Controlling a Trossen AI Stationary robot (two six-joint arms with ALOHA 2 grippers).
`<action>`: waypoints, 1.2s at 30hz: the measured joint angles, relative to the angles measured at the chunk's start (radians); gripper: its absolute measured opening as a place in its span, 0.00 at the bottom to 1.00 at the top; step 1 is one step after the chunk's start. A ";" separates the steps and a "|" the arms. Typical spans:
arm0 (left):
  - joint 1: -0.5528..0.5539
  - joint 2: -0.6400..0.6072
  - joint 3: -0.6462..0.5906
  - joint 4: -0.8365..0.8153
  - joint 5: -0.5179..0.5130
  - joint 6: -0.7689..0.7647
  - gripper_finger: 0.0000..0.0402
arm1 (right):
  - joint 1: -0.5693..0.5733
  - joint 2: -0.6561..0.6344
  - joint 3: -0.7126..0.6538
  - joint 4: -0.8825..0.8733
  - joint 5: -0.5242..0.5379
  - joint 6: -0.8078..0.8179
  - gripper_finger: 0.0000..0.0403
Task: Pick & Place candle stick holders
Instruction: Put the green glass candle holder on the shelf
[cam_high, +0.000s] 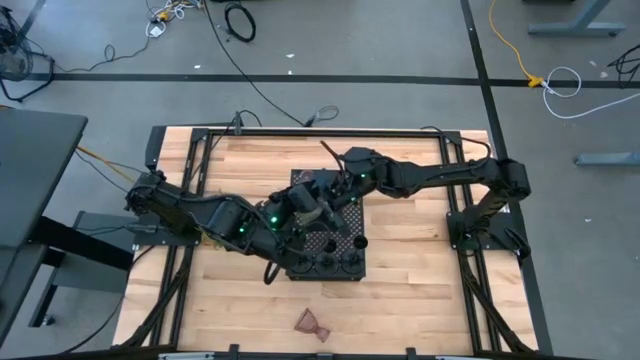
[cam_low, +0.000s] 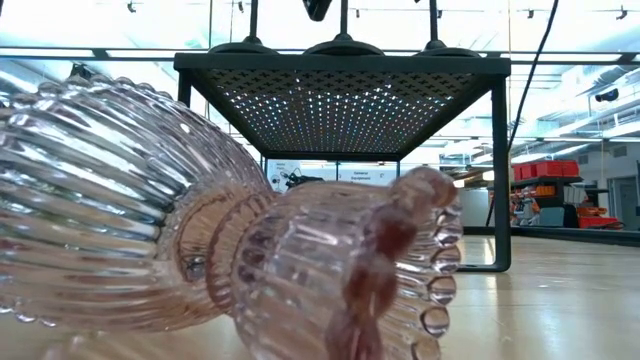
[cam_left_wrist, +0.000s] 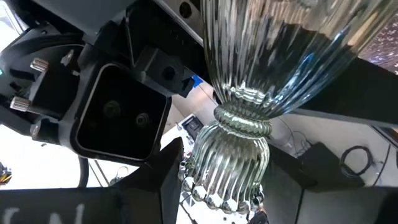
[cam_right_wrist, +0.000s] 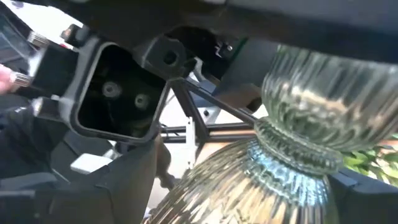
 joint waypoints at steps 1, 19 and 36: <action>-0.002 0.000 0.000 -0.003 0.001 0.002 0.42 | 0.000 0.000 0.001 -0.011 0.009 -0.008 0.76; -0.006 0.000 -0.001 -0.005 -0.035 -0.059 0.42 | 0.013 -0.006 0.001 -0.028 0.037 0.003 0.73; 0.015 -0.051 0.002 -0.016 -0.346 -0.526 0.52 | 0.029 -0.005 -0.004 -0.112 0.141 -0.040 0.73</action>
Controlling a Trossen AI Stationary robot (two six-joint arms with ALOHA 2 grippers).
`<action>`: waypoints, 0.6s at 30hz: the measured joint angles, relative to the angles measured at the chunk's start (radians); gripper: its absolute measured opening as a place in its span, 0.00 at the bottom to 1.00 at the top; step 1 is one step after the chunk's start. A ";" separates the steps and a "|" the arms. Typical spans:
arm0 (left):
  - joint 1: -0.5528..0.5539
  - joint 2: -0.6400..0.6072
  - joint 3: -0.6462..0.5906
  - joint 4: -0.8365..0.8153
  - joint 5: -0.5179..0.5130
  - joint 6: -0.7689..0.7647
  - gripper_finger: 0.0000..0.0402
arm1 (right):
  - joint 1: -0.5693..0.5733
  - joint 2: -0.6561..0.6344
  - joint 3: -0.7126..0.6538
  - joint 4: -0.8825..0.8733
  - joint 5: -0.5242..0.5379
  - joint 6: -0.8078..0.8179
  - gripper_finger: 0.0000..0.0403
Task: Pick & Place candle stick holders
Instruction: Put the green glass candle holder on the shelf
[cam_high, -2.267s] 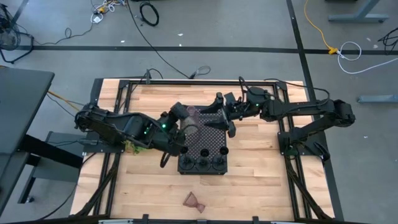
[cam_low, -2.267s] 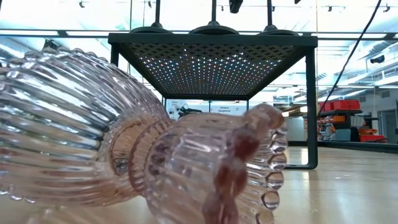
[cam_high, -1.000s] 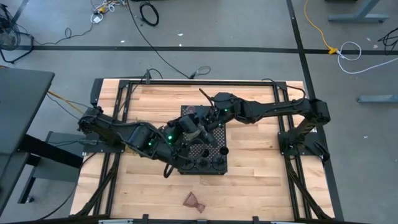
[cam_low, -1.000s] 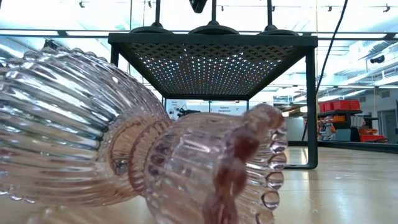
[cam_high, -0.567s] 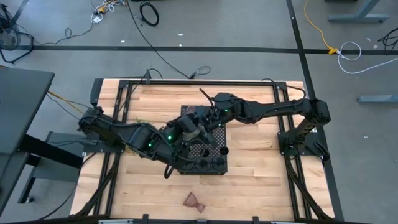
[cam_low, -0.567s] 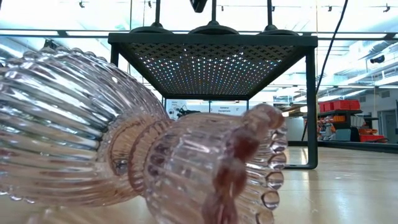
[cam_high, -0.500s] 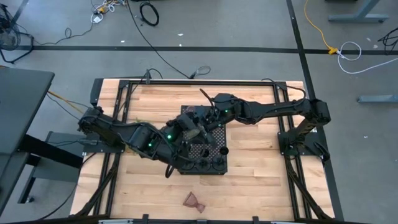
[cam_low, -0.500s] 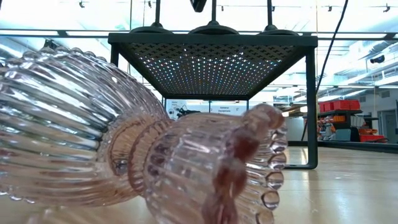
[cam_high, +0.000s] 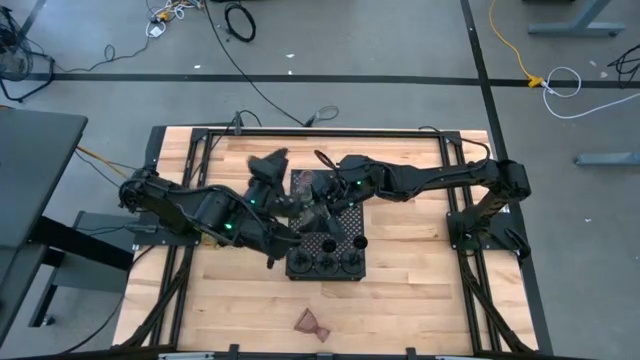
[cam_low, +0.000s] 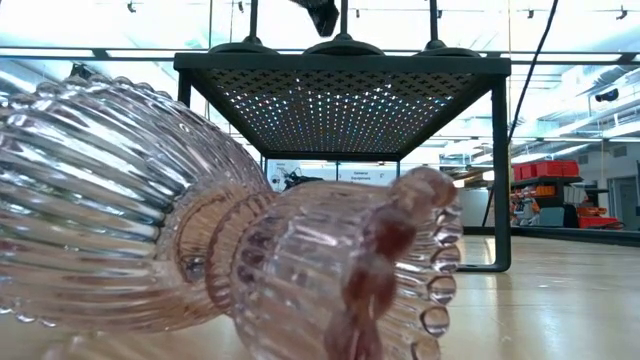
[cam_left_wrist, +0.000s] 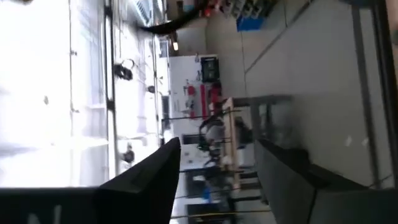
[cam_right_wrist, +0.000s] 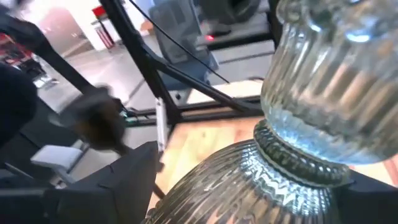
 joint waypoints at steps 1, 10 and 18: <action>0.000 -0.012 0.000 -0.010 -0.002 -0.037 0.51 | -0.001 0.000 0.000 -0.011 0.002 -0.003 0.73; 0.000 -0.098 -0.001 -0.179 0.137 -0.447 0.44 | 0.001 -0.085 0.000 -0.157 0.157 -0.075 0.73; 0.003 -0.149 -0.001 -0.355 0.409 -0.696 0.41 | 0.025 -0.211 -0.101 -0.203 0.369 -0.073 0.73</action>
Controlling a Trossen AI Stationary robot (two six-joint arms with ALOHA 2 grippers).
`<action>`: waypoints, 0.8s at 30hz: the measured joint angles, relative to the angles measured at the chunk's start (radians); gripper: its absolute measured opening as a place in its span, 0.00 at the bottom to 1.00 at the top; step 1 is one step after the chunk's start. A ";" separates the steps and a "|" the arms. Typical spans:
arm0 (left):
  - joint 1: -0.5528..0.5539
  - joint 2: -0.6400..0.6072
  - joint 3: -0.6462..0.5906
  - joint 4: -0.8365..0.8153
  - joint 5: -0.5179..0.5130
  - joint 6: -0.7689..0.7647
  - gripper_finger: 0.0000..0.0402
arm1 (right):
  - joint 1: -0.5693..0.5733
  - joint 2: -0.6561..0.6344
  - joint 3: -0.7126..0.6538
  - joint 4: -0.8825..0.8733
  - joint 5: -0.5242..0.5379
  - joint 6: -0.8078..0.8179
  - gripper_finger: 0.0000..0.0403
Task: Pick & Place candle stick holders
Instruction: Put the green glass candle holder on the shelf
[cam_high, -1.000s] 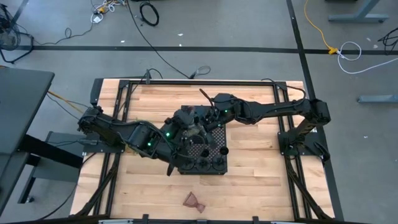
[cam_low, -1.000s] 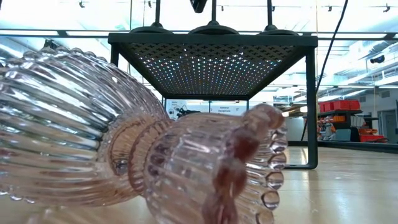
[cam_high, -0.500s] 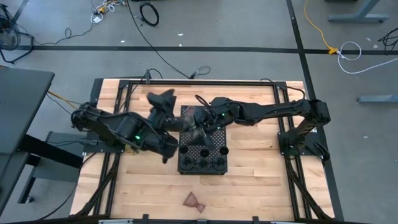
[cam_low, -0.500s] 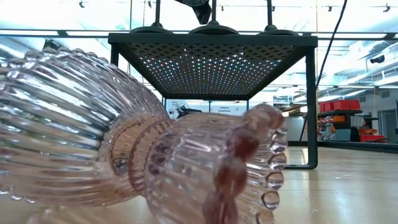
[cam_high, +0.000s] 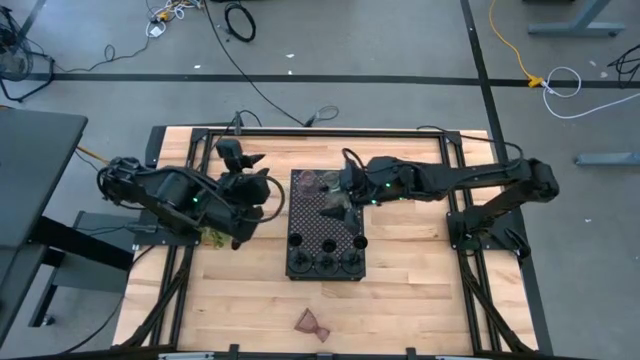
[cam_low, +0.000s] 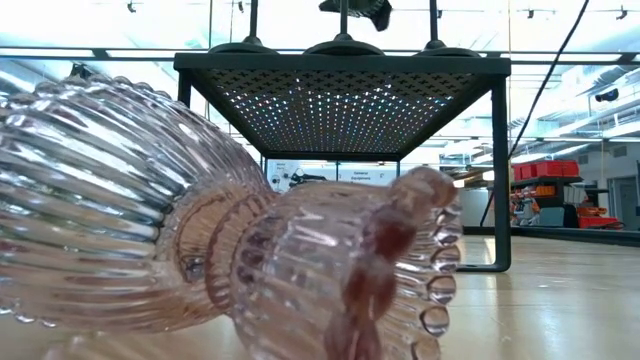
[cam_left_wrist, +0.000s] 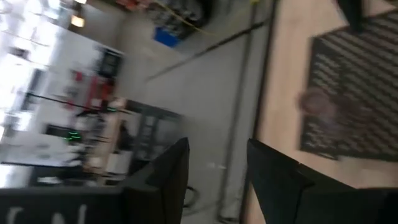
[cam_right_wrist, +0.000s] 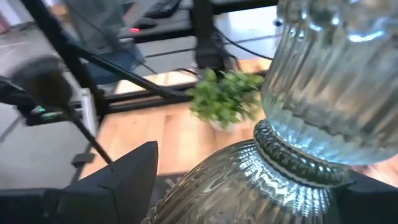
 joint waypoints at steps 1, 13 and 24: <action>0.000 -0.005 0.000 -0.010 0.029 -0.018 0.41 | 0.004 -0.016 -0.022 0.015 0.026 0.007 0.73; 0.000 -0.072 0.000 -0.002 0.167 -0.147 0.41 | 0.066 -0.127 -0.249 0.236 0.349 -0.025 0.73; 0.000 -0.074 0.000 0.001 0.185 -0.160 0.41 | 0.068 -0.126 -0.410 0.391 0.489 -0.033 0.73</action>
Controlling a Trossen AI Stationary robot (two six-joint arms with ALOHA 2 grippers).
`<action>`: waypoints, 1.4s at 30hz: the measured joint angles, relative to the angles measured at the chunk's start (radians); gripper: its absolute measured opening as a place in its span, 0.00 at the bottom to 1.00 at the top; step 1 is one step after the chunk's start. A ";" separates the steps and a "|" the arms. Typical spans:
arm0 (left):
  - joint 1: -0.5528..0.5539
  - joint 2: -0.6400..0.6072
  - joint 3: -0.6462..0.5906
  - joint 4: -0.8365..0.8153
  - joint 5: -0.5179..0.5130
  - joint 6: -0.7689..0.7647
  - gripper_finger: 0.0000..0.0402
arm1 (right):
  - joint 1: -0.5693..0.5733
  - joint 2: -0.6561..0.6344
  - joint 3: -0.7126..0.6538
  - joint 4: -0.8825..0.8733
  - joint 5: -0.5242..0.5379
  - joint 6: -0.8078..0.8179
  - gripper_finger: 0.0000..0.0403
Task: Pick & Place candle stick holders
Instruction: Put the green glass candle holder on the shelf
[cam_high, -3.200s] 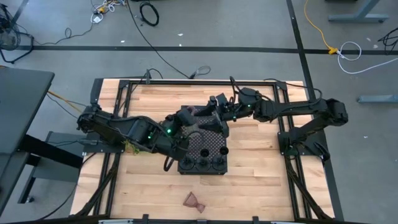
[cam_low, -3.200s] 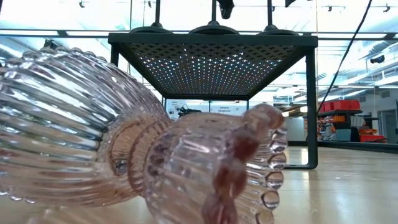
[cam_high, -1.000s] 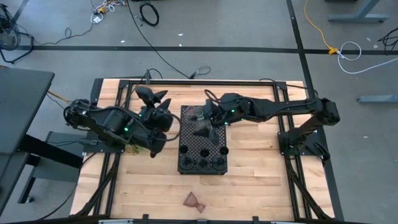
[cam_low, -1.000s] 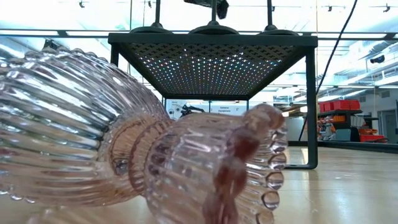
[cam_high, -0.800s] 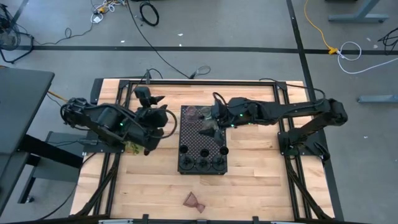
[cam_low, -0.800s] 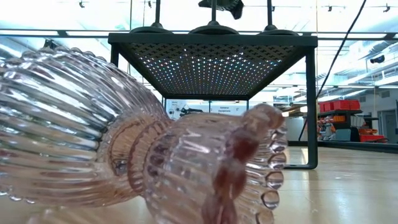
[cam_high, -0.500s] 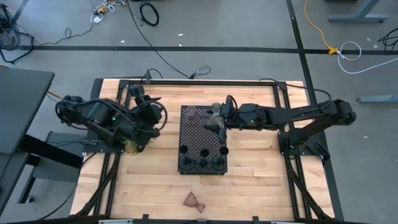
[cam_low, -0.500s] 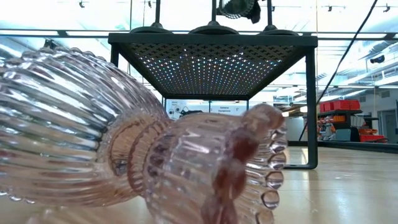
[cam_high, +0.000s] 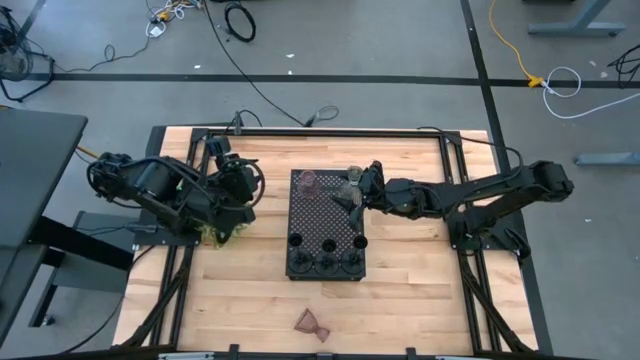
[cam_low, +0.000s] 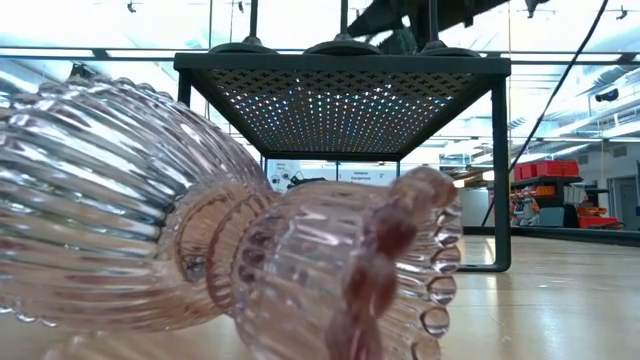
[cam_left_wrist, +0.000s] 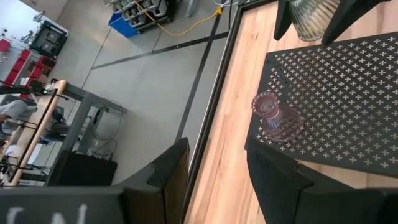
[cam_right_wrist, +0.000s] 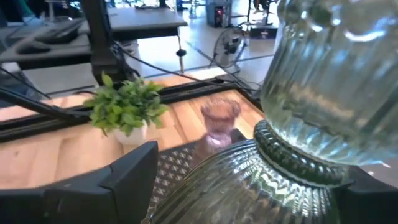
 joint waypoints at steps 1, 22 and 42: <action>0.000 0.000 0.000 0.000 0.000 0.000 0.41 | 0.000 0.000 -0.014 0.014 0.005 0.000 0.73; 0.000 0.001 0.000 0.002 0.019 -0.008 0.41 | -0.087 0.001 -0.175 0.169 0.029 0.039 0.73; 0.000 0.005 -0.001 0.006 0.020 -0.007 0.41 | -0.183 0.154 -0.180 0.386 -0.137 0.022 0.73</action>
